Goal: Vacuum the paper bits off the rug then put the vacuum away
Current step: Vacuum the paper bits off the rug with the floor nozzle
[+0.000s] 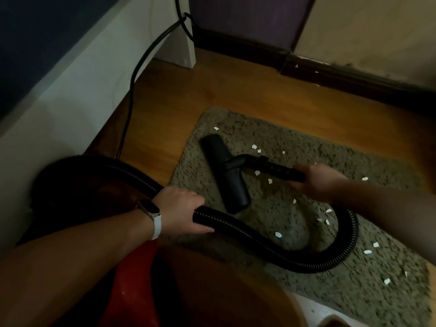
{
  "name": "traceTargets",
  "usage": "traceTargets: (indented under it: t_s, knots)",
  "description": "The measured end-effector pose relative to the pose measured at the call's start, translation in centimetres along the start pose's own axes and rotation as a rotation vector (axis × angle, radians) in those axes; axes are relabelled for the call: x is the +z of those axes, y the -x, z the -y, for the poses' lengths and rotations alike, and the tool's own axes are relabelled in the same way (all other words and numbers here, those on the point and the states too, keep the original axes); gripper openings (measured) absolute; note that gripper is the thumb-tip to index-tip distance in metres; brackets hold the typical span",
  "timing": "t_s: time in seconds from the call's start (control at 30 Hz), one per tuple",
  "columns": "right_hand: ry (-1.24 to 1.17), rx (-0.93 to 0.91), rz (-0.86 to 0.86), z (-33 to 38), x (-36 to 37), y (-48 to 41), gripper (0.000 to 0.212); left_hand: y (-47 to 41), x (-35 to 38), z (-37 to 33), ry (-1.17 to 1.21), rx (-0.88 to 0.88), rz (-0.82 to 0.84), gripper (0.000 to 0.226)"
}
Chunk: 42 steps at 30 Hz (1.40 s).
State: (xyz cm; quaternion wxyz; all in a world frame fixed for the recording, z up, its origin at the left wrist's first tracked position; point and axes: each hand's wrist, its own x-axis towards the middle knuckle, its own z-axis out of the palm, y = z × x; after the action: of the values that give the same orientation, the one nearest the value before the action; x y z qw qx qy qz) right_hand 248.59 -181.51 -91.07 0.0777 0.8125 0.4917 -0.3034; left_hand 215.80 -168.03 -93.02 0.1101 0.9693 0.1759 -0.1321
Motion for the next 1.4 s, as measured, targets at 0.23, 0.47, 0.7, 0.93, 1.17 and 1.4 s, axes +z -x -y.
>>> traceTargets:
  t_s: [0.23,0.47,0.7,0.93,1.17,1.4]
  knots:
    - [-0.016,0.05,-0.013,-3.8,-0.6,1.6,0.022,-0.4,-0.2,-0.4,-0.016,-0.005,0.001,0.054]
    - [0.193,-0.139,0.072,-0.5,1.3,2.2,0.024,0.0,0.2,-1.0,-0.064,0.051,-0.002,0.063]
    - [0.071,0.019,0.031,-4.1,-0.3,3.6,0.02,-0.3,-0.2,-1.5,-0.04,0.043,0.023,0.057]
    - [-0.039,0.188,-0.051,-8.0,-1.0,4.2,0.027,-1.0,-0.7,-1.9,-0.028,0.01,0.014,0.056]
    - [0.105,-0.043,0.059,-2.1,0.1,3.2,0.023,-1.3,-1.1,-2.6,-0.026,0.007,0.048,0.054]
    - [0.145,-0.064,0.053,-2.1,0.4,2.3,0.023,-0.9,-1.0,-2.7,-0.03,0.052,0.01,0.052]
